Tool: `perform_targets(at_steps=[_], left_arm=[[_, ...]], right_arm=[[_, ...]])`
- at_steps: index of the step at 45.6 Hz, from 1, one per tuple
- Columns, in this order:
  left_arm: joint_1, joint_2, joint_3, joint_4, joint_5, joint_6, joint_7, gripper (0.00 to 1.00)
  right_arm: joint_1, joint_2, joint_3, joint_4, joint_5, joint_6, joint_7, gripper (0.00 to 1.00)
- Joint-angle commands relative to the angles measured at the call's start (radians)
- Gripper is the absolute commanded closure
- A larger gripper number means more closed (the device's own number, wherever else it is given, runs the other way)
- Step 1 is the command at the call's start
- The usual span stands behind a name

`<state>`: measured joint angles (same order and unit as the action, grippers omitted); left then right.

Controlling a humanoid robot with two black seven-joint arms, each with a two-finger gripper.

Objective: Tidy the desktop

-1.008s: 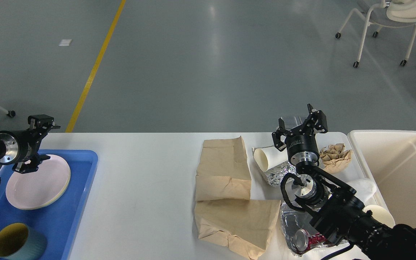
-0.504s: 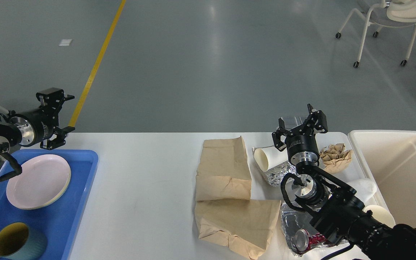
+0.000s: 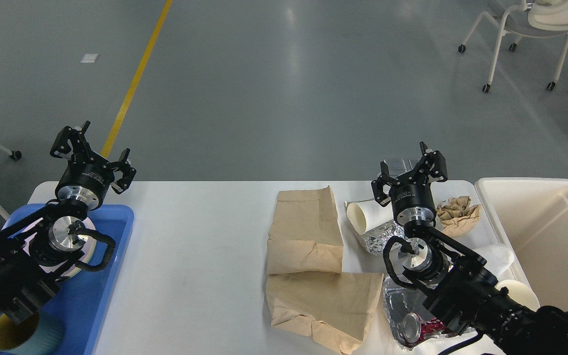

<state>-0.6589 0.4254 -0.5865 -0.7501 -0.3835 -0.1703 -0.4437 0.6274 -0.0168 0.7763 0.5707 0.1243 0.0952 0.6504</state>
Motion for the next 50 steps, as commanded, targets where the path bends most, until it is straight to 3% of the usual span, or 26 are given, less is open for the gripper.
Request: perform_targets(at_steps=[1,8,18,50], left_arm=[[0.062,-0.026,-0.093,0.014,-0.002,-0.13,-0.043,0.03],[0.071,-0.043,-0.098,0.038,0.011,-0.196,-0.05,0.03],[0.074,-0.05,-0.098,0.048,0.029,-0.201,-0.09,0.03],[0.081,-0.05,-0.11,0.048,0.029,-0.201,-0.092,0.03]], right_arm=[[0.0,0.0,0.0,0.0,0.0,0.0,0.0,0.0],[0.0,0.0,0.0,0.0,0.0,0.0,0.0,0.0],[0.0,0.0,0.0,0.0,0.0,0.0,0.0,0.0],[-0.002,-0.002,0.0,0.0,0.0,0.0,0.0,0.0]])
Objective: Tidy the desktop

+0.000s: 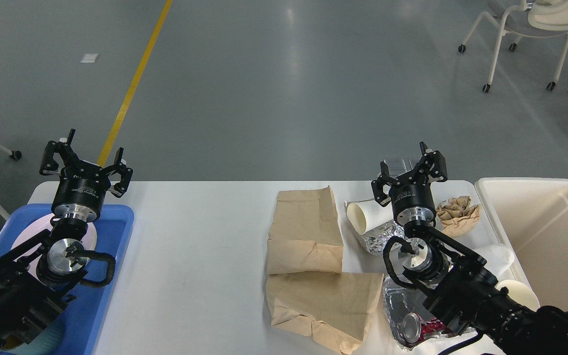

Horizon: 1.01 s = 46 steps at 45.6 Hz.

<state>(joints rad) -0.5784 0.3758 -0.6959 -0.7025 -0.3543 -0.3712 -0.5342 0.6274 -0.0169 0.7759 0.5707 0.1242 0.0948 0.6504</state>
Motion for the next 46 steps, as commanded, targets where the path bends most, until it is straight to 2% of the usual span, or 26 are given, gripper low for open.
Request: perform_targets(at_steps=[1,46], left_arm=[[0.0,0.0,-0.001,0.0,0.0,0.0,0.0,0.03],[0.0,-0.003,-0.001,0.0,0.0,0.0,0.0,0.03]], right_arm=[[-0.002,0.0,0.0,0.0,0.0,0.0,0.0,0.0],[0.006,-0.005,-0.003,-0.006,0.0,-0.004,-0.005,0.0]])
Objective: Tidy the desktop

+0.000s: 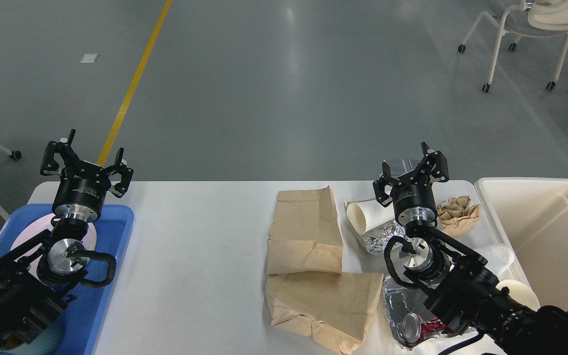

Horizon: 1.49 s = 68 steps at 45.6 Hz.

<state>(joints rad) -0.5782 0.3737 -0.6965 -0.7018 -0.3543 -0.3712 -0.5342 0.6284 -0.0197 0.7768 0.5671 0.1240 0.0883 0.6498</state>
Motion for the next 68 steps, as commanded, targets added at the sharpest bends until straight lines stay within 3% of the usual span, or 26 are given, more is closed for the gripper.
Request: perform_targets(at_steps=[1,22,32,38,47,53,68], left_arm=[[0.0,0.001,0.0,-0.001,0.0,0.0,-0.001,0.03],[0.001,0.001,0.0,0.001,0.0,0.0,0.0,0.03],[0.0,0.001,0.0,0.001,0.0,0.0,-0.001,0.03],[0.001,0.001,-0.001,-0.001,0.0,0.0,0.0,0.03],[0.0,0.001,-0.001,-0.001,0.0,0.0,-0.001,0.03],[0.0,0.001,-0.001,-0.001,0.0,-0.002,-0.001,0.03],[0.0,0.001,-0.001,-0.001,0.0,-0.003,-0.001,0.03]], right_arm=[[0.007,-0.002,-0.005,-0.004,0.0,-0.002,-0.004,0.0],[0.165,-0.114,-0.008,-0.006,0.0,-0.01,-0.006,0.0],[0.336,-0.298,-0.075,-0.049,0.078,-0.012,-0.006,0.0],[0.451,-0.364,-0.356,-0.05,0.115,-0.012,-0.006,0.0],[0.709,-0.388,-1.058,-0.043,0.12,-0.006,-0.006,0.0],[0.787,-0.355,-1.477,-0.01,0.12,0.004,-0.006,0.0],[0.984,-0.353,-1.938,0.25,0.115,0.01,-0.006,0.0]])
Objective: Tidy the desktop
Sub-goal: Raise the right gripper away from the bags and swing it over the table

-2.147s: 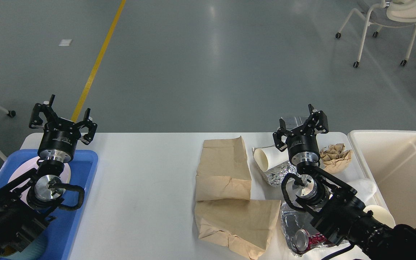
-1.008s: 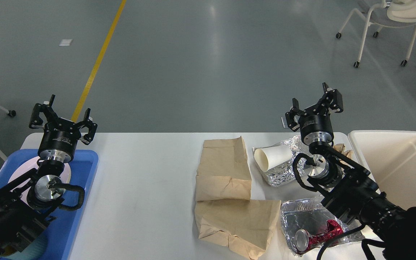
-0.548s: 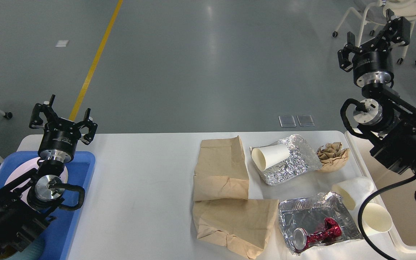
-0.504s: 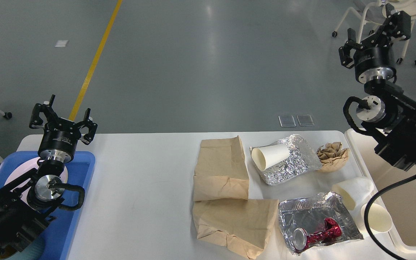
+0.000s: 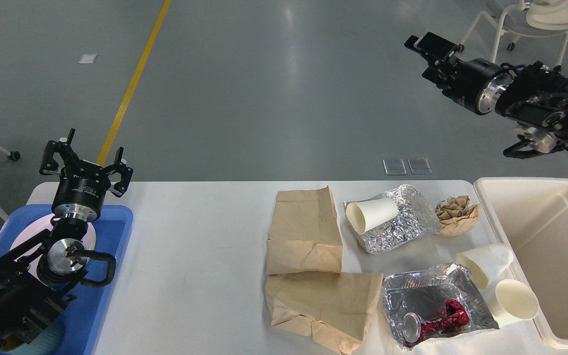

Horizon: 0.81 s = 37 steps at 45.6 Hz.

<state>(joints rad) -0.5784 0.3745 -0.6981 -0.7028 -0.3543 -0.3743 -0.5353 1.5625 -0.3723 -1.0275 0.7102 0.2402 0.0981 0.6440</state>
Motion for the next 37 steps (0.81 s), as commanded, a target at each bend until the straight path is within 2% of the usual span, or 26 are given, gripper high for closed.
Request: perform_targets(at_steps=[1,10,22,30,33,37], left_arm=[[0.002,0.0,0.0,0.0,0.0,0.0,0.0,0.03],[0.002,0.0,0.0,0.002,0.0,0.0,0.001,0.03],[0.002,0.0,0.0,0.0,0.0,0.0,0.0,0.03],[0.002,0.0,0.0,0.0,0.0,0.0,0.0,0.03],[0.002,0.0,0.0,0.002,0.0,0.0,0.0,0.03],[0.002,0.0,0.0,0.002,0.0,0.0,0.0,0.03]], right_arm=[[0.059,0.0,-0.149,0.13,-0.001,0.0,0.0,0.0],[0.152,0.01,-0.197,0.248,-0.005,0.023,0.0,0.0],[0.31,0.041,-0.195,0.376,-0.004,0.37,0.0,0.0],[0.373,0.041,-0.233,0.468,-0.022,0.492,-0.006,0.0],[0.413,0.052,-0.25,0.491,-0.033,0.532,-0.035,0.0],[0.435,0.09,-0.258,0.5,-0.038,0.531,-0.153,0.0]])
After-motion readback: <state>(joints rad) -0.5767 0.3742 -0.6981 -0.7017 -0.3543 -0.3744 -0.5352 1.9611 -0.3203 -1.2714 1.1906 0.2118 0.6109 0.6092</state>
